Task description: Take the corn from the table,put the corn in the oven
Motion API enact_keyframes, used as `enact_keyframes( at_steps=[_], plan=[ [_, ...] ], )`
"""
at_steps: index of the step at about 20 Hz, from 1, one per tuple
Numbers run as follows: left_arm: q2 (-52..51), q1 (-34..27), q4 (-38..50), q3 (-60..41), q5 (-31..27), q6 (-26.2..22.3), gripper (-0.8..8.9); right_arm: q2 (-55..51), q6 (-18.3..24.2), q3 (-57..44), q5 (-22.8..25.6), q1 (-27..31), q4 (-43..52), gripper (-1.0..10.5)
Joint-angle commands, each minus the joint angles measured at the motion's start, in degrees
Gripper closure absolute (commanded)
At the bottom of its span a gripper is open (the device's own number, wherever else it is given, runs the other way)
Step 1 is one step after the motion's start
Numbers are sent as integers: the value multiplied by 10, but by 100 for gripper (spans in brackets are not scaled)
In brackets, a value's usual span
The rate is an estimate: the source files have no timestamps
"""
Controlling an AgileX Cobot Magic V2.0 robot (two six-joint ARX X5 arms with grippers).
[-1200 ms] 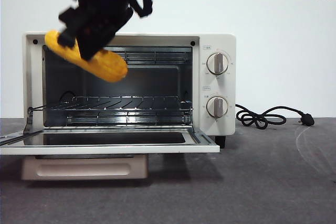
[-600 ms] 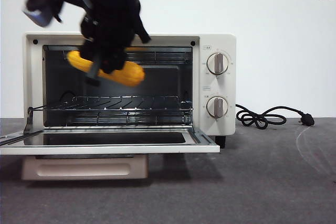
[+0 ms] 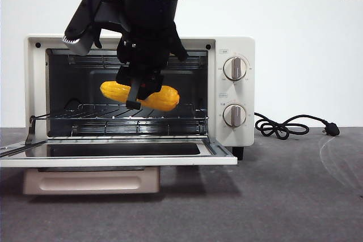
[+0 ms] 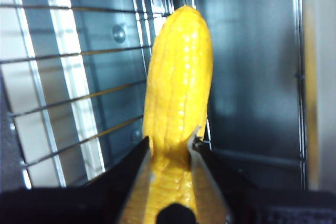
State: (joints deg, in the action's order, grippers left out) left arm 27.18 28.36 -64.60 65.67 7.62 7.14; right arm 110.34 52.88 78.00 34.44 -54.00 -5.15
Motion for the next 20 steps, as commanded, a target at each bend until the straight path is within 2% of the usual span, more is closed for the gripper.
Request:
enact_keyframes(
  at_steps=[1,2,5,8,13,16,20],
  plan=[
    [-2,2,-5,-3,-2,3,819,9,-30,3,-2,1,4,715],
    [-2,2,-5,-3,-2,3,819,9,-35,3,-2,1,4,713],
    [-2,2,-5,-3,-2,1,819,8,-70,3,1,0,5,524],
    [-2,1,-4,-3,-2,1,819,8,-92,3,2,-4,-1,523],
    [-1,1,1,-3,-7,-2,819,7,-95,3,19,-16,-7,537],
    [-1,2,1,-3,-30,-3,819,7,-100,3,37,-31,-9,538],
    [-1,1,20,-3,-41,-14,819,-4,-129,3,42,-63,-17,539]
  ],
)
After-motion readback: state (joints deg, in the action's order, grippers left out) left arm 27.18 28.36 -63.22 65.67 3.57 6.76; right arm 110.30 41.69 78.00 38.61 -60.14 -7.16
